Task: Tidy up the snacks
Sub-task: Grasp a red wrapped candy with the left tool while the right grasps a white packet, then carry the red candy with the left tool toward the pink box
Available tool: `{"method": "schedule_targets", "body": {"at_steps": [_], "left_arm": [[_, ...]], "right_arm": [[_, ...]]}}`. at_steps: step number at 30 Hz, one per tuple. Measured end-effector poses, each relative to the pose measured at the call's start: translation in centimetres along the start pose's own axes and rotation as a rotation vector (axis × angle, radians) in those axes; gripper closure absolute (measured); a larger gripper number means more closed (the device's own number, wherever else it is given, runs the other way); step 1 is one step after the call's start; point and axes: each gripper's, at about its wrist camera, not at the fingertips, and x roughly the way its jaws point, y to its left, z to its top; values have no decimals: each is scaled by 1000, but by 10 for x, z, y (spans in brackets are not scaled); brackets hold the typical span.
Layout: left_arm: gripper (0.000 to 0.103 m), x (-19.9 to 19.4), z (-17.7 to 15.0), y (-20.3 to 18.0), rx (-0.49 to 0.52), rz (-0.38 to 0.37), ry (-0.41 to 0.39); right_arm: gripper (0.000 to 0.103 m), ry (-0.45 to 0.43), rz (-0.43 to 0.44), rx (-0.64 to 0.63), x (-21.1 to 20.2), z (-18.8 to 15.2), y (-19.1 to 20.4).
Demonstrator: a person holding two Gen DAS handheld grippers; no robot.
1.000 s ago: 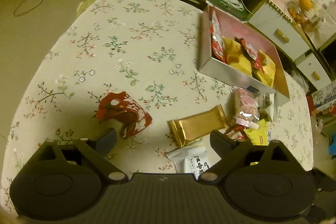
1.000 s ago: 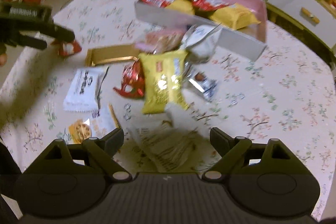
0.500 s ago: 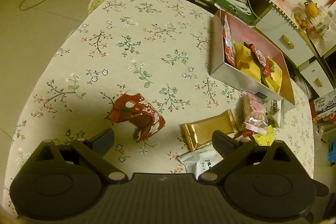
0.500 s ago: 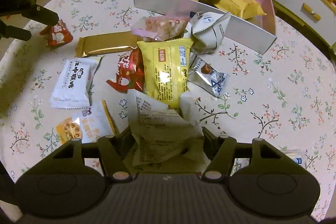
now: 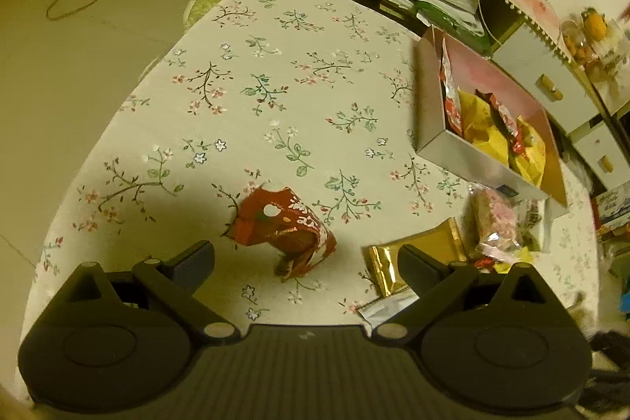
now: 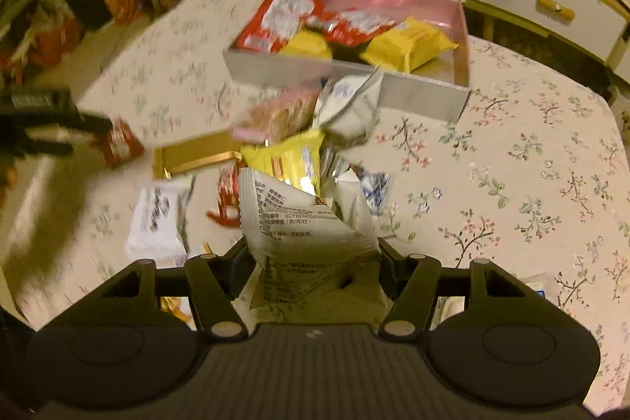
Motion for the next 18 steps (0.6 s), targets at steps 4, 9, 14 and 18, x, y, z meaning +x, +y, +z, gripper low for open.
{"method": "schedule_targets", "body": {"at_steps": [4,9,14,18], "left_arm": [[3,18,-6,-7,51,90,10],[43,34,-9,-8,95,131,-10],[87,26,-3,4,2,15,5],[91,16,-1,2,6,0,-43]], "right_arm": [[44,-29,48,55,-8,3,-10],[44,-47,65,100,-13,4,-18],[44,-63,70,111,-18,6,-21],[44,-64,64,110,-18,6,-21]]}}
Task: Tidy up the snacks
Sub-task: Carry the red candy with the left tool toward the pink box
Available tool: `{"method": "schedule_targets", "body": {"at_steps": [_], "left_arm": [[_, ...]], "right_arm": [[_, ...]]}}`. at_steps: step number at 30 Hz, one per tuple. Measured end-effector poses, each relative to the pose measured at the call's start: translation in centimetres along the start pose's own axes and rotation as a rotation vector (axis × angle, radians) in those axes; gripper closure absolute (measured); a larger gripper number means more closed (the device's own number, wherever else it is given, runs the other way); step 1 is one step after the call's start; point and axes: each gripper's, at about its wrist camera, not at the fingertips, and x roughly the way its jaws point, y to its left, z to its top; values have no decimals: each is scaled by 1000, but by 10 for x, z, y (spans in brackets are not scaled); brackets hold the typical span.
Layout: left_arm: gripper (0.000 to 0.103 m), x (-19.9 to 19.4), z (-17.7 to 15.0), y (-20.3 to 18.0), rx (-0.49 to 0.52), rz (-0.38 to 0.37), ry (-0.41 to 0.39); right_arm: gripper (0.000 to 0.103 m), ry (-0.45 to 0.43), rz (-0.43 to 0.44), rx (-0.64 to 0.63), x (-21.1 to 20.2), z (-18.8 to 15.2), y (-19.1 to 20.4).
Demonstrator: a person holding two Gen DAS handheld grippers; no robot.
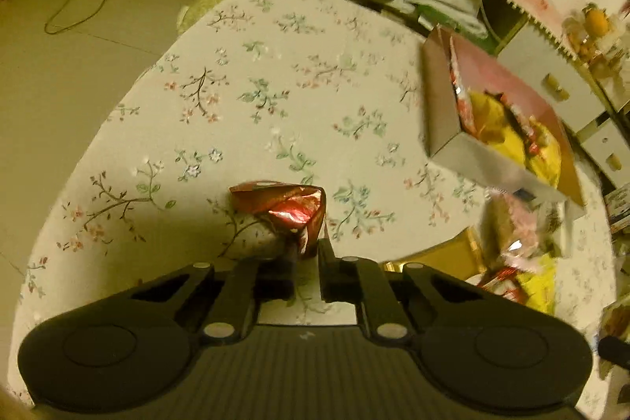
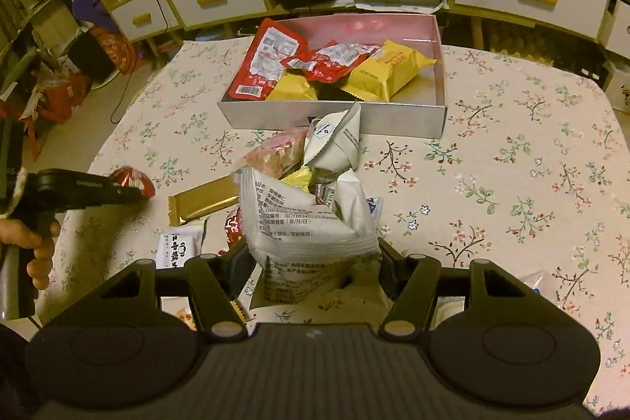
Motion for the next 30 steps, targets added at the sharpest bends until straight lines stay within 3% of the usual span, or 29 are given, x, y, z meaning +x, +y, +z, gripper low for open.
{"method": "schedule_targets", "body": {"at_steps": [2,3,14,16,18,20,25,26,27,28,29,30], "left_arm": [[93,-3,1,-2,2,-13,-7],[102,-5,1,-3,5,-21,-10],[101,-24,11,-4,1,-152,-24],[88,-31,15,0,8,-112,-59],[34,-31,18,0,34,-67,-77],[17,-23,16,-4,82,-18,-67],[17,13,3,-25,277,108,0],[26,20,1,-30,315,134,4],[44,28,-1,-34,359,167,9],[50,31,-2,-33,386,181,10],[66,29,-2,-34,392,169,-3],[67,27,0,-34,383,161,2]], "right_arm": [[43,-2,-3,0,0,0,1],[43,-3,-3,-1,-1,0,1],[43,-2,-7,1,-3,1,-4],[43,-1,-5,0,-3,1,-4],[43,1,-6,-2,-3,1,-4],[43,2,-6,-2,-3,2,-3],[43,0,-7,-5,-3,2,-1],[43,0,-8,-7,-3,2,0],[43,0,-10,-8,-3,2,0],[43,-1,-13,-9,-3,1,0],[43,-1,-15,-9,-3,1,0],[43,-2,-17,-7,-3,2,-1]]}}
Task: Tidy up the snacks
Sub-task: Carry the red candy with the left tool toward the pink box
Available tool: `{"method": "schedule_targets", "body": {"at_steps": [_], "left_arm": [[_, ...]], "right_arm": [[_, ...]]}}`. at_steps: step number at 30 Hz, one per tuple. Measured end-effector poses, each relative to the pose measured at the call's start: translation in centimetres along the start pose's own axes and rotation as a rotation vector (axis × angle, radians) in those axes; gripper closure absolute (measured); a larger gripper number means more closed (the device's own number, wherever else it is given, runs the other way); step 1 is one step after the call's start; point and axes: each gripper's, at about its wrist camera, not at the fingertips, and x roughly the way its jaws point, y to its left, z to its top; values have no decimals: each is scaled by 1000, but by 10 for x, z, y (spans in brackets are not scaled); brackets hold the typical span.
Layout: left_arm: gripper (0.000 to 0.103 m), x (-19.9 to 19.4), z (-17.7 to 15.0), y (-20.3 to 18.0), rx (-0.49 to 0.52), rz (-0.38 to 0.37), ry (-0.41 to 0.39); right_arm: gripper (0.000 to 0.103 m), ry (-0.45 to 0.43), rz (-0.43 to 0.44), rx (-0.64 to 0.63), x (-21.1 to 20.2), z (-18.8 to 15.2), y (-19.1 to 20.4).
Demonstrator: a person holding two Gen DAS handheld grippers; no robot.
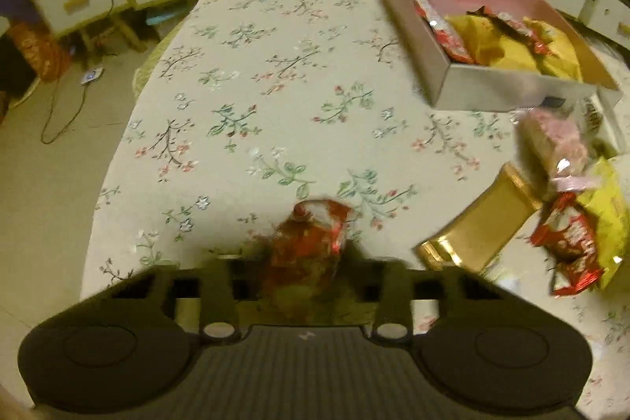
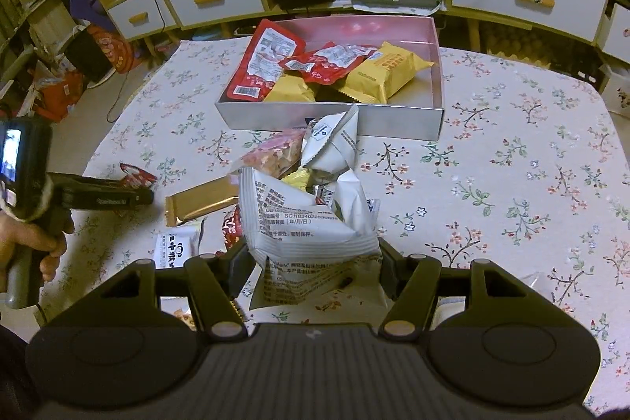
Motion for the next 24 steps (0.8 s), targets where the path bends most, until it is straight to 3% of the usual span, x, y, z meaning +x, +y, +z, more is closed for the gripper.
{"method": "schedule_targets", "body": {"at_steps": [24], "left_arm": [[69,-66,33,-51,-62,-217,-170]], "right_arm": [[43,-72,10,73,-16,19,-17]]}}
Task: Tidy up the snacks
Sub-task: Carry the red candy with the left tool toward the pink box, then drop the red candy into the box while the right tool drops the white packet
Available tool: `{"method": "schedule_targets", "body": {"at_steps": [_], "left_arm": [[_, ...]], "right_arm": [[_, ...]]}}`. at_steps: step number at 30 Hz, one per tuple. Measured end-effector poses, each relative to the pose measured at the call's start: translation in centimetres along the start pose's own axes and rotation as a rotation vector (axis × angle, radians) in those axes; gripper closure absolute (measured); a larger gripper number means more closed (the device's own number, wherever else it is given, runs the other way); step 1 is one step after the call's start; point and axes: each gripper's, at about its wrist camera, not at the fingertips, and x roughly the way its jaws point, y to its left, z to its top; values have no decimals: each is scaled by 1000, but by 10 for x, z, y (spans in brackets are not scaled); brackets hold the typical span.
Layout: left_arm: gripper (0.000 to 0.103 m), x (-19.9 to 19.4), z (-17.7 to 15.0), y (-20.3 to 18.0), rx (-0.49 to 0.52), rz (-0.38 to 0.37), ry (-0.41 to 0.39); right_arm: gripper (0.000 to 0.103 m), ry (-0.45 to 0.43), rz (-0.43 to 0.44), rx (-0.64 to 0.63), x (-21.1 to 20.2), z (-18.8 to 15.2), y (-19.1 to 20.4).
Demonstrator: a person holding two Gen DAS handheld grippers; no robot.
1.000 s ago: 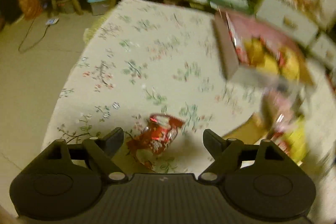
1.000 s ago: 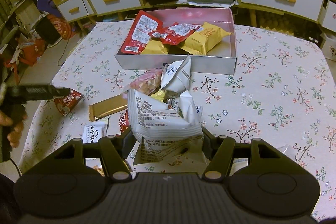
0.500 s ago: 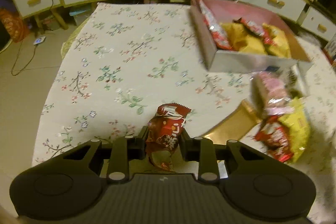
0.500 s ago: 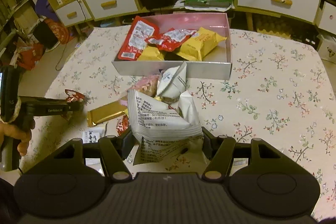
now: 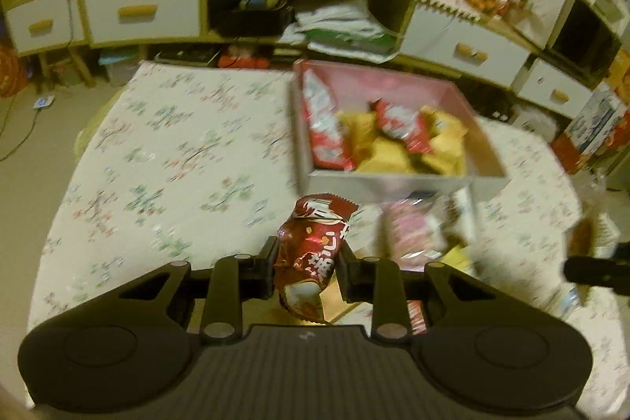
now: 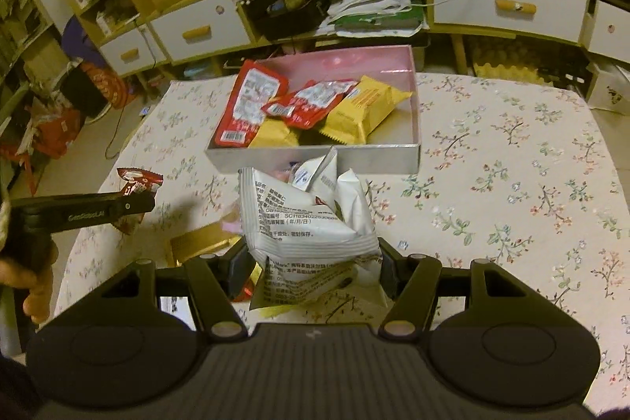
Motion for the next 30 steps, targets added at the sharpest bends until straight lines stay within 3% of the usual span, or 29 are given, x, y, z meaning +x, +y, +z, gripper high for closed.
{"method": "schedule_targets", "body": {"at_steps": [15,23,30], "left_arm": [[69,20,60,-59,-9,-107,-41],[69,42,83,-54,-90,-157,-44],[69,73,84,-43,-128,-162,12]], "right_arm": [[43,-35,-8,115,14,39,-23],[43,-88,-17,226,19,65,-57],[43,-104,-20,238,42,73,-62]]}}
